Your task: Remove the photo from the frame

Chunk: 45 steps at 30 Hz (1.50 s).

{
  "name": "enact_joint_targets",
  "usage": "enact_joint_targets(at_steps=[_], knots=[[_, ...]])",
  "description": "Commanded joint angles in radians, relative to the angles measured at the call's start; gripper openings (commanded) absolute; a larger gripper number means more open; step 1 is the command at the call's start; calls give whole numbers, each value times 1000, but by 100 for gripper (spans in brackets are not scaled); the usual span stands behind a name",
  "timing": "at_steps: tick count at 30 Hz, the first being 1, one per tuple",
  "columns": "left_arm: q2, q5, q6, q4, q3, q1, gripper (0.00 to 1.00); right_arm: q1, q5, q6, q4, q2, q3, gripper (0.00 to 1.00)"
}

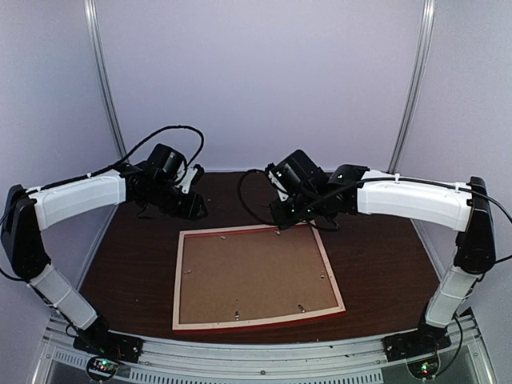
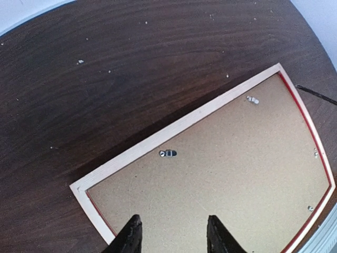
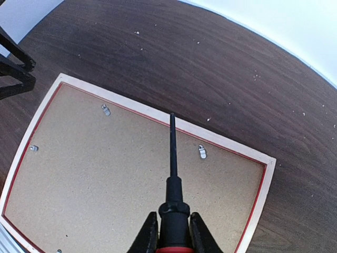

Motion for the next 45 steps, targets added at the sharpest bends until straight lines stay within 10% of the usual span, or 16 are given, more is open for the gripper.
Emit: enact_joint_targets(at_steps=[1, 17, 26, 35, 37, 45], knots=[[-73, -5, -51, -32, 45, -5, 43, 6, 70, -40, 119, -75, -35, 0], [-357, -165, -68, -48, -108, -2, 48, -185, 321, -255, 291, -399, -405, 0], [-514, -332, -49, -79, -236, 7, 51, -416, 199, -201, 465, -526, -620, 0], [-624, -428, -38, -181, -268, 12, 78, -624, 21, -57, 614, -518, -747, 0], [-636, -439, -36, -219, -255, 13, 97, -661, -13, -25, 656, -504, -771, 0], [-686, -536, 43, -340, -234, 14, 98, -801, -126, 95, 702, -388, -795, 0]])
